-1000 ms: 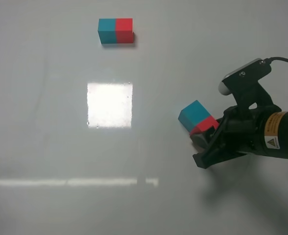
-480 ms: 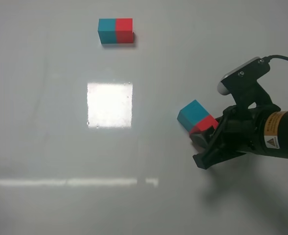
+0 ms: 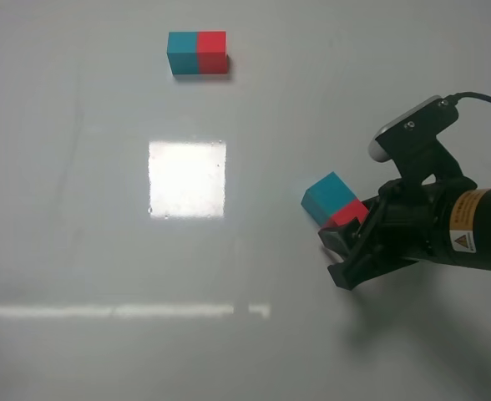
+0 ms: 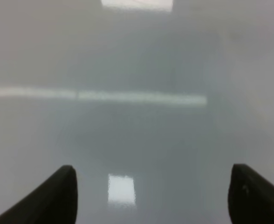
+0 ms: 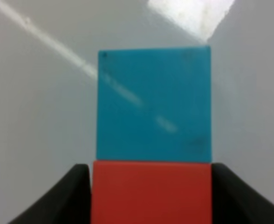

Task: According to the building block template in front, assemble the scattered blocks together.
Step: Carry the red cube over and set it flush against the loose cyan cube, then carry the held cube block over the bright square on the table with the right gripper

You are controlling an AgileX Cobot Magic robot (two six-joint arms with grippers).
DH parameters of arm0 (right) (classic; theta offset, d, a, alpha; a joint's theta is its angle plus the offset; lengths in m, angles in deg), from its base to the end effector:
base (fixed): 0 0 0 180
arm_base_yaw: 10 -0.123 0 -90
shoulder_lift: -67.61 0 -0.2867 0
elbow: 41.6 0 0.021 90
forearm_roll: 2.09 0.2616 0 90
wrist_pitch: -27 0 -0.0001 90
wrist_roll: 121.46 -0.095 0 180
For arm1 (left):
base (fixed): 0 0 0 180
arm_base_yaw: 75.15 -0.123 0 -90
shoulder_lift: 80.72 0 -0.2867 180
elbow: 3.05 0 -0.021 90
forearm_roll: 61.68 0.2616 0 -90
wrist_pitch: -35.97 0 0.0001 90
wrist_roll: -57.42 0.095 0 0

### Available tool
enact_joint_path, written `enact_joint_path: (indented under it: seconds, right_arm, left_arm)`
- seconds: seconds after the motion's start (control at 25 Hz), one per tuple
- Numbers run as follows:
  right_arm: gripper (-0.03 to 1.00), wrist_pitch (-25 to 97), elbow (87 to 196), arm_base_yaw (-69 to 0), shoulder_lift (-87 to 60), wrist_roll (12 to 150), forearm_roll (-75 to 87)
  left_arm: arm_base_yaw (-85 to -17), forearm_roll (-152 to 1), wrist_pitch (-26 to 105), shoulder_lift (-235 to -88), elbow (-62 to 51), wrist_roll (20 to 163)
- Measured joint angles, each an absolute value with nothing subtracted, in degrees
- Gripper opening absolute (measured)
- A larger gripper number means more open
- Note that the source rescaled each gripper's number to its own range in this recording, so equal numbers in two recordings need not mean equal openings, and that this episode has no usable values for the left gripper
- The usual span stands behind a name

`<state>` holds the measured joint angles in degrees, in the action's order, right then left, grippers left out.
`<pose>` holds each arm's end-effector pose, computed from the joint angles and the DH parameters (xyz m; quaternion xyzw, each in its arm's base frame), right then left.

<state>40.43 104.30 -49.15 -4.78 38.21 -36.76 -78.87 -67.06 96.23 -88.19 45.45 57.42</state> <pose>0.2045 0.1503 0.2984 -0.3484 0.7799 0.0591 0.5166 0.0062 -0.0073 0.2823 -0.0258 0.8478 -0.0297 0.5289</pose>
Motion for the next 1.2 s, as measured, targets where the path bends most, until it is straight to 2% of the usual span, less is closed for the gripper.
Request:
enact_joint_path:
  seconds: [0.2,1.04,1.12,1.2]
  right_arm:
    - [0.71,39.4,104.3,-49.1,-4.8,38.2,-36.6]
    - [0.71,38.7,106.3,-49.1,-8.3,40.8,-37.4]
    - [0.67,38.5,106.6,-49.1,-8.5,40.8,-37.4]
    - [0.5,38.9,107.1,-49.1,-8.8,40.8,-37.4]
  left_arm:
    - [-78.9,-67.1,96.2,-88.2,45.5,57.4]
    - [-78.9,-67.1,96.2,-88.2,45.5,57.4]
    - [-78.9,-67.1,96.2,-88.2,45.5,57.4]
    - [-78.9,-67.1,96.2,-88.2,45.5,57.4]
